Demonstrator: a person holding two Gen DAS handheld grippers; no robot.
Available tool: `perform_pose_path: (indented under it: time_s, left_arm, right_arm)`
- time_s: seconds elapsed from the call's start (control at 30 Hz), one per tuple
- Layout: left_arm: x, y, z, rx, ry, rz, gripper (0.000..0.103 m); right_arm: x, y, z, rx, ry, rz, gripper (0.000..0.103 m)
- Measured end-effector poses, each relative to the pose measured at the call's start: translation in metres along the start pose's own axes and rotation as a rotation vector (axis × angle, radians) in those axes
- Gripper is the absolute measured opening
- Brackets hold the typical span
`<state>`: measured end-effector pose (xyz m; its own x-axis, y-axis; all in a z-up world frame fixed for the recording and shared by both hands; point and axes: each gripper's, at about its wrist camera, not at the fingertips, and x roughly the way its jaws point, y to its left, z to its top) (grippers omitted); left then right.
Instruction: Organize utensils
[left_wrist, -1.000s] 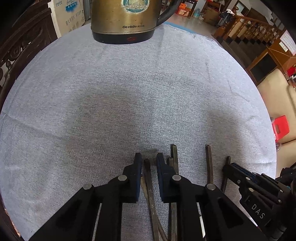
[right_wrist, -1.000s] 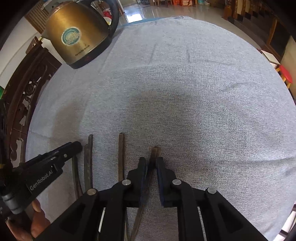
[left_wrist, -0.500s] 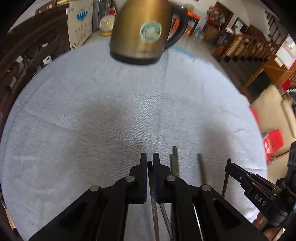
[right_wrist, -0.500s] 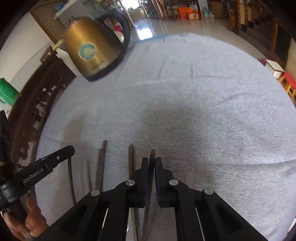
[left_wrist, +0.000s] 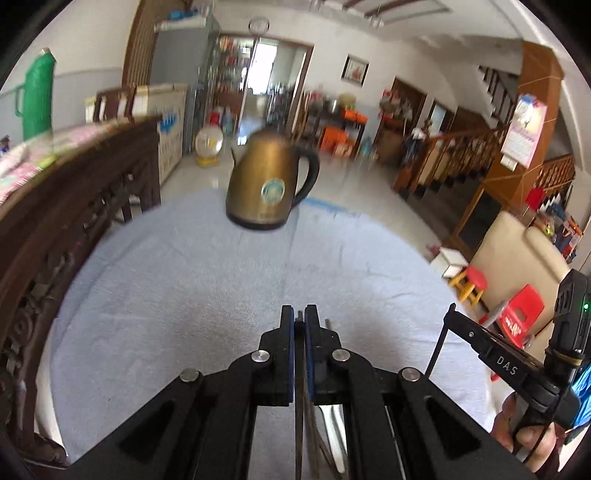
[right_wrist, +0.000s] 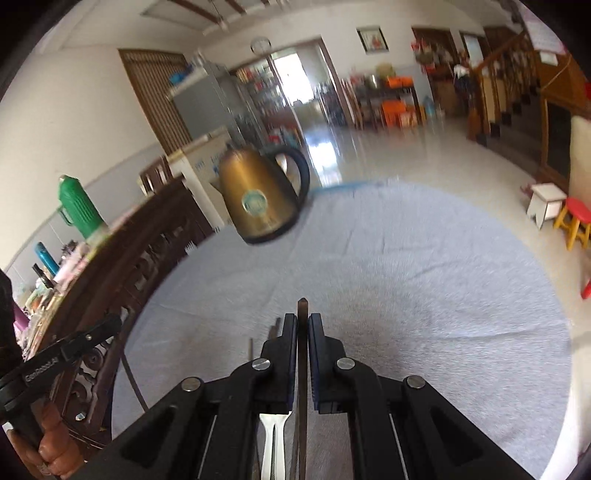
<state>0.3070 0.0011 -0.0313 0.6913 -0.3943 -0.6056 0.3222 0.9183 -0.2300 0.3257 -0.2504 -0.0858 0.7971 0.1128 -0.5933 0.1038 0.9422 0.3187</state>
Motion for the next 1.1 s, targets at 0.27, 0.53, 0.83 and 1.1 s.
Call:
perform_pose_path:
  time_s: [0.27, 0.53, 0.83, 1.1]
  left_arm:
    - [-0.069, -0.025, -0.018, 0.047, -0.173, 0.005, 0.005]
    - [-0.127, -0.040, -0.015, 0.079, -0.317, -0.026, 0.005]
    - [-0.169, -0.048, -0.024, 0.060, -0.409, -0.109, 0.005]
    - [-0.162, -0.054, -0.033, 0.068, -0.382, -0.121, 0.005]
  right_arm:
    - [-0.076, 0.025, -0.024, -0.051, -0.198, -0.035, 0.007]
    - [-0.147, 0.053, -0.031, -0.098, -0.400, -0.005, 0.007]
    - [-0.207, 0.069, -0.033, -0.088, -0.521, 0.111, 0.007]
    - [-0.210, 0.073, -0.044, -0.096, -0.489, 0.141, 0.007]
